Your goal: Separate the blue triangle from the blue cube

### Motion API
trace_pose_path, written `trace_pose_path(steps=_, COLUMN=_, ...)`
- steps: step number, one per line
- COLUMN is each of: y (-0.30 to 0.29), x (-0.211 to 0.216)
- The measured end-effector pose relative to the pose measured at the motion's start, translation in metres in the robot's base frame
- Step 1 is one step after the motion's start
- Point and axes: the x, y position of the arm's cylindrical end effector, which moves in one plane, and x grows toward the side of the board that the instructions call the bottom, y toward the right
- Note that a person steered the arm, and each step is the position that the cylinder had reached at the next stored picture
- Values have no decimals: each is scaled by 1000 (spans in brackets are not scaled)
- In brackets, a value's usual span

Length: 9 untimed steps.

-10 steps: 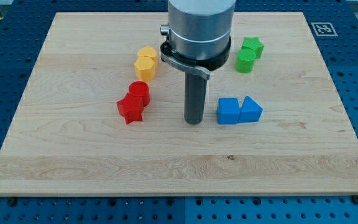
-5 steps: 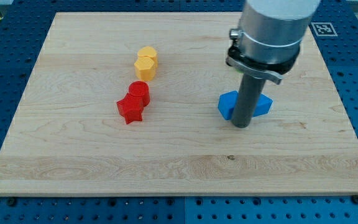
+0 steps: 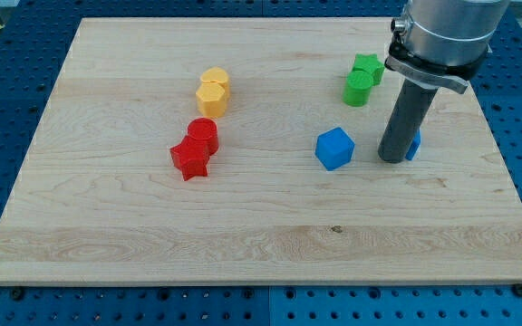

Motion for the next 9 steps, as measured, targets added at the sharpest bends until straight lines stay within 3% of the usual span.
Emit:
trace_pose_path(steps=3, y=6, x=-22)
trace_pose_path(steps=7, y=64, x=-22)
trace_pose_path(steps=9, y=64, x=-16)
